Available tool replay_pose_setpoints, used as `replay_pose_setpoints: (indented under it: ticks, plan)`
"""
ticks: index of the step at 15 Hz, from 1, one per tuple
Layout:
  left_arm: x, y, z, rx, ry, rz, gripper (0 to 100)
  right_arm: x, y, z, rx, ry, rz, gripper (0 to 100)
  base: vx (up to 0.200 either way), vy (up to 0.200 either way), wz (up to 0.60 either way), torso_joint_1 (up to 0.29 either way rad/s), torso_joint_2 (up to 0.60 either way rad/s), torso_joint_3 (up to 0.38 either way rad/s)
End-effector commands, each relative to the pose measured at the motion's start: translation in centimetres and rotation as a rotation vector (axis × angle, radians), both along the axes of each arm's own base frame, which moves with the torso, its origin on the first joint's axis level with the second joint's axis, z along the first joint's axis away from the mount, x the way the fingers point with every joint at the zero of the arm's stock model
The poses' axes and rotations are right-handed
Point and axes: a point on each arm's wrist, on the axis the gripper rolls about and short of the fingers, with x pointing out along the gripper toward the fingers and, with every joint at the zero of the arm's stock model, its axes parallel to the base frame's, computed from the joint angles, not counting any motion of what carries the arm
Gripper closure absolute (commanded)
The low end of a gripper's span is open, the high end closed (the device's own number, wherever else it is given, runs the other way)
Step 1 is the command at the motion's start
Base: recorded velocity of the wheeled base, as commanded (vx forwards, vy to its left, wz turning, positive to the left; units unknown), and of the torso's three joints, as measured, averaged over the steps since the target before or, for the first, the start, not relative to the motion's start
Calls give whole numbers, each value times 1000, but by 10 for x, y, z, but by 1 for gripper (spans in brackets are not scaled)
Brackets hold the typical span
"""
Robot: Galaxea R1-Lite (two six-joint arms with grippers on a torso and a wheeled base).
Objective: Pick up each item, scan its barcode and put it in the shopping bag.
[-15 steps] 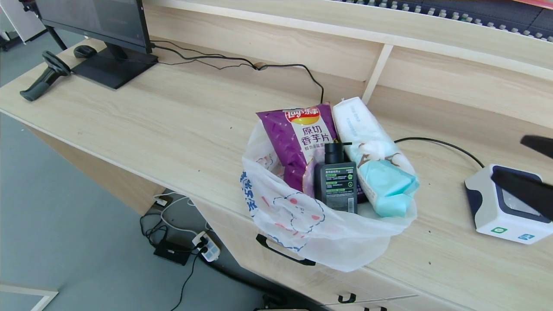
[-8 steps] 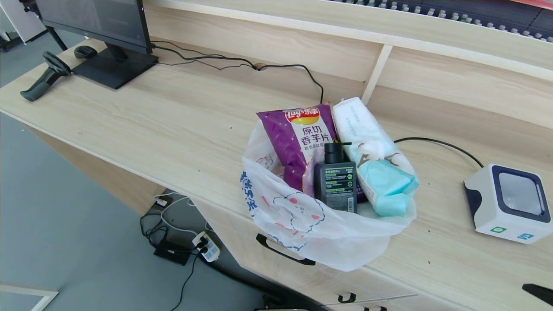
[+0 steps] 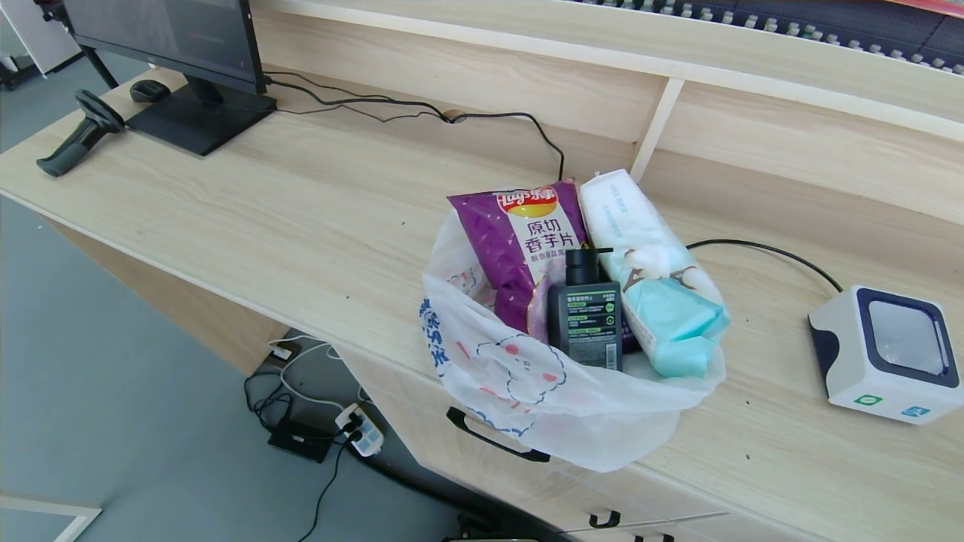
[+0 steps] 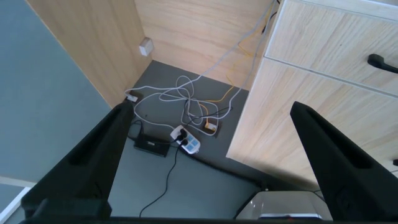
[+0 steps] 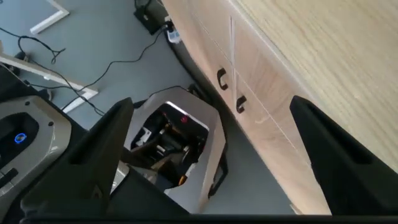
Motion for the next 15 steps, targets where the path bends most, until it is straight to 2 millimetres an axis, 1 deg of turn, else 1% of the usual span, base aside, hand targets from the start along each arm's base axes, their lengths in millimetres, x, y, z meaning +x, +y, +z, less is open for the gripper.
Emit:
replay_pose_setpoints:
  ticks: [1,2,3,5,7,8,9,12,13,15]
  plan:
    - [0,0,0,0,0,0,0,6,5,-1,-60,76,32,0,0,0,0,0,0,0]
    - [0,0,0,0,-1,0,0,8,5,-2,-73,91,-6,0,0,0,0,0,0,0]
    - [0,0,0,0,-1,0,0,7,2,-5,-80,94,-106,0,0,0,0,0,0,0]
    - [0,0,0,-2,-3,1,0,3,-2,-5,-16,68,-297,0,0,0,0,0,0,0]
    - [0,0,0,-2,-3,0,0,0,-5,-4,9,29,-482,0,0,0,0,0,0,0]
    - [0,0,0,-2,-1,0,0,-2,-6,-4,17,7,-608,0,0,0,0,0,0,0]
    - [0,0,0,-2,-1,0,0,-5,-6,-4,25,-23,-664,0,0,0,0,0,0,0]
    - [0,0,0,-2,-1,0,0,-23,-5,-5,93,-246,-674,0,0,0,0,0,0,0]
    - [0,0,0,-2,-1,0,0,-25,-5,-6,110,-274,-675,0,0,0,0,0,0,0]
    - [0,0,0,-2,-1,0,0,-25,-5,-6,136,-264,-676,0,0,0,0,0,0,0]
